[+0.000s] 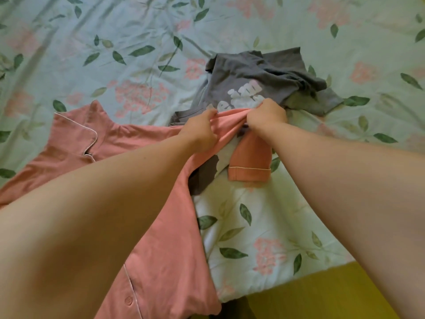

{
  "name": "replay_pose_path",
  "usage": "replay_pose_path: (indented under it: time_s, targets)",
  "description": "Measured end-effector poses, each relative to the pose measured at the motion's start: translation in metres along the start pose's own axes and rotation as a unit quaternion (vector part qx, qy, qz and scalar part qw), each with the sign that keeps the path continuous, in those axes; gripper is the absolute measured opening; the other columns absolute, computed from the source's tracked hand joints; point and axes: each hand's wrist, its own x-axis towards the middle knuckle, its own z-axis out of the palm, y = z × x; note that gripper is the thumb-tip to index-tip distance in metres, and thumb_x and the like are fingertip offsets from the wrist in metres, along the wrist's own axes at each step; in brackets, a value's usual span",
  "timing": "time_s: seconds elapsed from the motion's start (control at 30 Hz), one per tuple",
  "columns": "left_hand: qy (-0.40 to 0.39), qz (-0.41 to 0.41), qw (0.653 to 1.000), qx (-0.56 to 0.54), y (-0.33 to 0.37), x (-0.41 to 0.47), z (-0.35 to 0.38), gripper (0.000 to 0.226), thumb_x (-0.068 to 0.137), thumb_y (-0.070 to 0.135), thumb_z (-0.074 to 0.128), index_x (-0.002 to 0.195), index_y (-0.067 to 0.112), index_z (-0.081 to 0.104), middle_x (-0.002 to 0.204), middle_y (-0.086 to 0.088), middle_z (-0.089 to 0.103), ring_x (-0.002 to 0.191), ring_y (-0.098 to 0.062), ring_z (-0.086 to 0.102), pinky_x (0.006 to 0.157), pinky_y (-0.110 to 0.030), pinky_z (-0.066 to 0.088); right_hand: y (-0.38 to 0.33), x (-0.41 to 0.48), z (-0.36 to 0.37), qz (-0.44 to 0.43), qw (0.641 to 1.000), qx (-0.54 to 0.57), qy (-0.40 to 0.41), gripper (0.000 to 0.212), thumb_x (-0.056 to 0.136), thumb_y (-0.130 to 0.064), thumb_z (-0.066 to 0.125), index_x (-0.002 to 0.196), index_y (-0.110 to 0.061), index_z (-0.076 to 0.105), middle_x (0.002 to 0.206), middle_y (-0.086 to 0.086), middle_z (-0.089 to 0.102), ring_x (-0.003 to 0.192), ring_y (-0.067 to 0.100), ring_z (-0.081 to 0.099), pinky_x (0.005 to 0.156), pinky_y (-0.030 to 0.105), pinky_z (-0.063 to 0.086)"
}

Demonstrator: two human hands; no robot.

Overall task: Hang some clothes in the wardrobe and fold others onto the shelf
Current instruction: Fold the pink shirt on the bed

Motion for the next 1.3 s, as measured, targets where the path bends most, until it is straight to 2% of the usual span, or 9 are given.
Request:
replay_pose_path:
  time_s: [0.1, 0.33, 0.5, 0.63, 0.8, 0.87, 1.0, 1.17, 1.3]
  targets:
    - [-0.023, -0.001, 1.000, -0.014, 0.011, 0.009, -0.003, 0.067, 0.083, 0.014, 0.064, 0.145, 0.025, 0.042, 0.142, -0.005, 0.053, 0.120, -0.025, 0.055, 0.093, -0.030, 0.047, 0.007, 0.001, -0.007, -0.029, 0.999, 0.031, -0.027, 0.034, 0.089, -0.015, 0.058, 0.122, -0.009, 0.061, 0.126, 0.014, 0.062, 0.116, 0.033, 0.057, 0.086, 0.028, 0.042]
    - [-0.022, -0.020, 0.998, -0.046, 0.034, 0.025, 0.004, 0.072, 0.079, 0.023, 0.068, 0.146, 0.026, 0.041, 0.138, -0.008, 0.053, 0.119, -0.027, 0.054, 0.095, -0.034, 0.048, 0.024, 0.014, -0.047, -0.102, 0.993, -0.001, -0.065, 0.030, 0.083, -0.014, 0.057, 0.112, -0.018, 0.063, 0.109, 0.003, 0.060, 0.101, 0.023, 0.057, 0.090, 0.032, 0.049]
    - [-0.057, -0.017, 0.998, 0.018, 0.040, 0.032, 0.015, 0.069, 0.075, 0.014, 0.065, 0.138, 0.033, 0.045, 0.127, -0.011, 0.053, 0.103, -0.023, 0.050, 0.075, -0.029, 0.041, 0.030, 0.026, -0.076, -0.104, 0.956, -0.205, -0.182, 0.045, 0.070, -0.053, 0.075, 0.097, -0.017, 0.069, 0.095, 0.006, 0.068, 0.084, 0.025, 0.064, 0.070, 0.033, 0.048]
    - [-0.040, -0.008, 0.997, 0.058, 0.049, 0.038, 0.013, 0.062, 0.073, 0.009, 0.067, 0.131, 0.028, 0.054, 0.122, -0.006, 0.054, 0.109, -0.027, 0.052, 0.075, -0.032, 0.044, 0.035, 0.027, -0.098, -0.119, 0.937, -0.259, -0.201, 0.062, 0.058, -0.074, 0.067, 0.085, -0.018, 0.069, 0.079, 0.002, 0.068, 0.076, 0.024, 0.066, 0.070, 0.034, 0.050]
    - [0.022, 0.000, 0.998, 0.063, 0.063, 0.046, 0.008, 0.015, 0.086, 0.023, 0.060, 0.098, 0.030, 0.064, 0.116, -0.002, 0.047, 0.094, -0.024, 0.055, 0.079, -0.033, 0.046, 0.044, 0.039, -0.116, -0.102, 0.948, -0.237, -0.185, 0.019, 0.071, -0.033, 0.077, 0.078, -0.016, 0.071, 0.078, 0.007, 0.072, 0.071, 0.024, 0.069, 0.057, 0.029, 0.049]
    - [0.016, 0.019, 0.997, 0.075, 0.071, 0.048, 0.004, 0.007, 0.085, 0.023, 0.060, 0.088, 0.026, 0.066, 0.108, -0.002, 0.059, 0.089, -0.021, 0.058, 0.080, -0.034, 0.051, 0.046, 0.041, -0.122, -0.097, 0.950, -0.250, -0.161, 0.017, 0.070, -0.025, 0.078, 0.077, -0.013, 0.069, 0.079, 0.011, 0.070, 0.070, 0.026, 0.067, 0.056, 0.030, 0.048]
    - [0.009, 0.030, 0.991, 0.132, 0.085, 0.052, 0.001, 0.019, 0.088, 0.012, 0.048, 0.104, 0.013, 0.059, 0.108, -0.009, 0.062, 0.094, -0.029, 0.055, 0.080, -0.040, 0.048, 0.050, 0.037, -0.136, -0.078, 0.944, -0.304, -0.105, 0.037, 0.076, -0.038, 0.080, 0.071, -0.013, 0.054, 0.074, 0.007, 0.057, 0.073, 0.028, 0.059, 0.059, 0.030, 0.043]
    - [0.053, -0.016, 0.992, 0.116, 0.085, 0.057, 0.001, 0.025, 0.093, 0.009, 0.041, 0.116, 0.009, 0.049, 0.119, -0.018, 0.058, 0.107, -0.036, 0.054, 0.076, -0.038, 0.039, 0.060, 0.037, -0.151, -0.042, 0.938, -0.328, -0.105, 0.021, 0.083, -0.018, 0.070, 0.098, -0.007, 0.060, 0.096, 0.012, 0.059, 0.085, 0.030, 0.059, 0.068, 0.031, 0.046]
    - [0.063, -0.047, 0.993, 0.084, 0.086, 0.057, 0.006, 0.025, 0.095, 0.011, 0.042, 0.119, 0.006, 0.047, 0.123, -0.019, 0.057, 0.111, -0.037, 0.053, 0.078, -0.039, 0.039, 0.079, 0.042, -0.161, 0.051, 0.995, -0.065, -0.054, 0.042, 0.074, -0.016, 0.083, 0.107, -0.001, 0.063, 0.103, 0.015, 0.064, 0.095, 0.033, 0.065, 0.078, 0.036, 0.054]
